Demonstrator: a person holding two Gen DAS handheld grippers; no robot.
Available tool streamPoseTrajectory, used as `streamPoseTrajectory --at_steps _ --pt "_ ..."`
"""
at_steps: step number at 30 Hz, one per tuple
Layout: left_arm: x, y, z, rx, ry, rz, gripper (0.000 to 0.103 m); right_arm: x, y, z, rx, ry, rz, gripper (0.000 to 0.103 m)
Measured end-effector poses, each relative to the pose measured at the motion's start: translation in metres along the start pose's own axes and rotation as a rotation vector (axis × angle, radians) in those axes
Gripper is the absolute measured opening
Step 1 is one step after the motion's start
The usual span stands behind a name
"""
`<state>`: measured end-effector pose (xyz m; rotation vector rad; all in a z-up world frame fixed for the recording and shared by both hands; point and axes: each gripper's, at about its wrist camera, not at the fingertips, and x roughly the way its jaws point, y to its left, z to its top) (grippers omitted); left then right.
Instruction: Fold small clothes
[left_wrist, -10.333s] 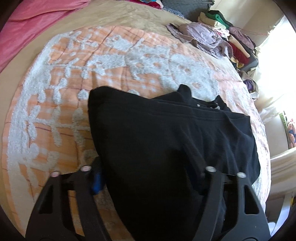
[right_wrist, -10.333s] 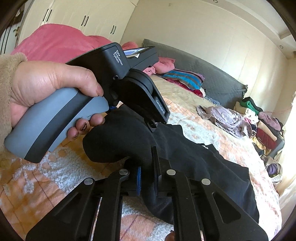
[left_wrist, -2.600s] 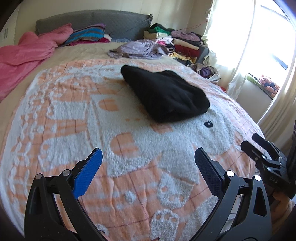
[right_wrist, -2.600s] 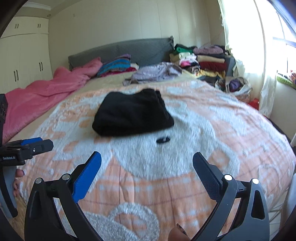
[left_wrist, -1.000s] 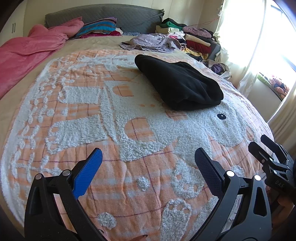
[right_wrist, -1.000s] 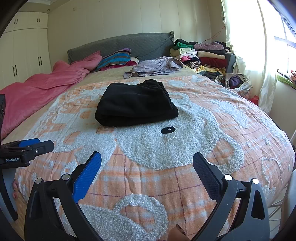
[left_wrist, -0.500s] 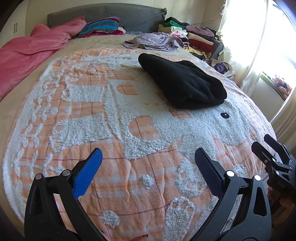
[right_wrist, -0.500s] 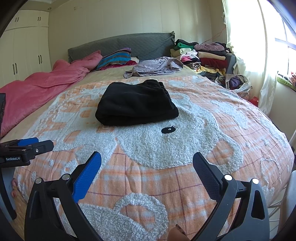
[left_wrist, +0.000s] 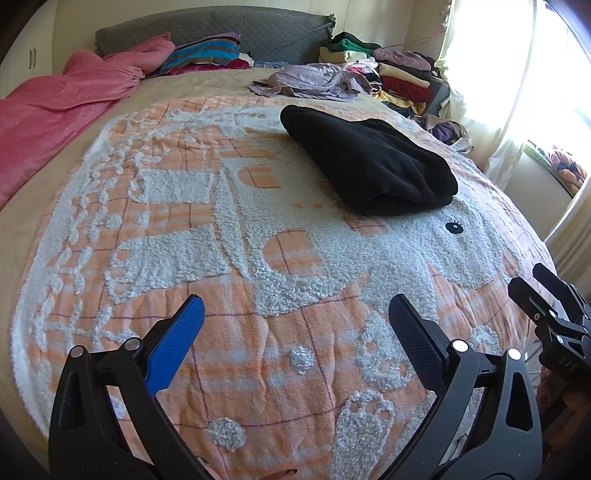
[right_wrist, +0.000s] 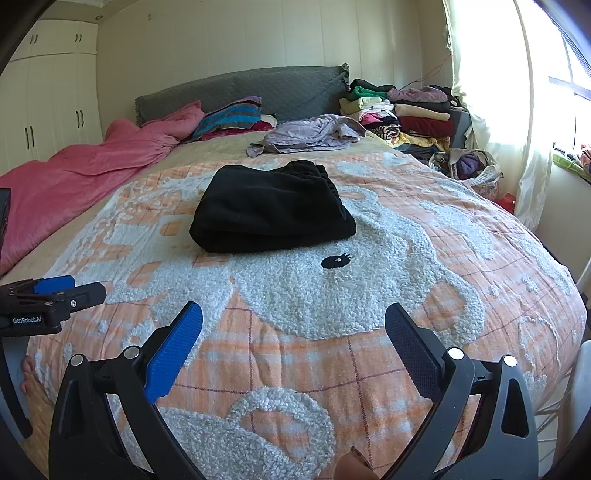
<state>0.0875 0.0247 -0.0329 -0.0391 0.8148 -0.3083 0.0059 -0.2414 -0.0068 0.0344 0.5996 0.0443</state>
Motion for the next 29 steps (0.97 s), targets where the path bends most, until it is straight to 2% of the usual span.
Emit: streamPoseTrajectory --at_steps 13,16,19,21,23,25,27,28,29 --pt "0.003 0.003 -0.001 -0.004 0.015 0.02 0.093 -0.002 -0.002 0.0 0.005 -0.002 -0.009 0.098" --pt "0.001 0.005 -0.002 -0.001 0.013 0.037 0.094 -0.004 -0.01 -0.001 0.033 0.005 -0.015 0.098" --pt "-0.001 0.015 -0.003 -0.014 0.018 0.037 0.093 -0.006 -0.035 -0.003 0.121 0.029 -0.044 0.098" --pt "-0.005 0.04 0.0 -0.074 0.02 0.045 0.093 -0.01 -0.065 -0.006 0.204 0.05 -0.108 0.098" --pt "-0.007 0.069 0.007 -0.137 0.011 0.075 0.093 -0.021 -0.113 -0.01 0.307 0.038 -0.216 0.098" --pt "-0.01 0.123 0.019 -0.217 0.007 0.143 0.093 -0.031 -0.168 -0.018 0.4 0.048 -0.349 0.098" --pt "-0.013 0.175 0.032 -0.277 -0.017 0.236 0.093 -0.045 -0.239 -0.03 0.486 0.064 -0.557 0.098" --pt "-0.014 0.195 0.036 -0.296 -0.021 0.276 0.093 -0.055 -0.284 -0.04 0.531 0.078 -0.695 0.098" --pt "-0.014 0.231 0.041 -0.332 -0.011 0.354 0.093 -0.061 -0.315 -0.048 0.563 0.096 -0.793 0.098"
